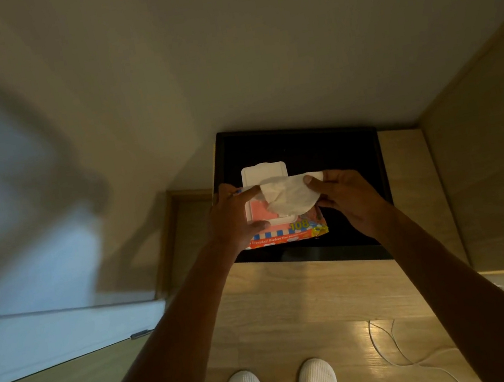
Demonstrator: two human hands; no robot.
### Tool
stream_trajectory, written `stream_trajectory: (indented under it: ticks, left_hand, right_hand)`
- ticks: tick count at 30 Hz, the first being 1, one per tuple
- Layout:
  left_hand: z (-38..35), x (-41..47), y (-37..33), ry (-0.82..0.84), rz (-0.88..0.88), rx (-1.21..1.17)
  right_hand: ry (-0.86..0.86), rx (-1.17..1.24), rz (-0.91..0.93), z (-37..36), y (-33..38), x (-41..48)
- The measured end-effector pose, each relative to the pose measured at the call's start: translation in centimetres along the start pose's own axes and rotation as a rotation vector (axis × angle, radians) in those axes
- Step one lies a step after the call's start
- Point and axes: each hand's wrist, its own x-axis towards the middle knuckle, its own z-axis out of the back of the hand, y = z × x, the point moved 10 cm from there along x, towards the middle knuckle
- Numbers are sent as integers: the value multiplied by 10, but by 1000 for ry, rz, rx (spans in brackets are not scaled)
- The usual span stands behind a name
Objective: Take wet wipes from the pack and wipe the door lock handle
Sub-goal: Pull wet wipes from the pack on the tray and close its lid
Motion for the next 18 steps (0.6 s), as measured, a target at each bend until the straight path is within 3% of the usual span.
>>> stream_trajectory:
  ticks: [6,18]
  left_hand:
    - [0,-1,0,20,8,-19]
    - [-1,-1,3,7,6,-27]
  right_hand:
    - [49,124,41,-5,14,0]
    - [36,30,82,-4,37,3]
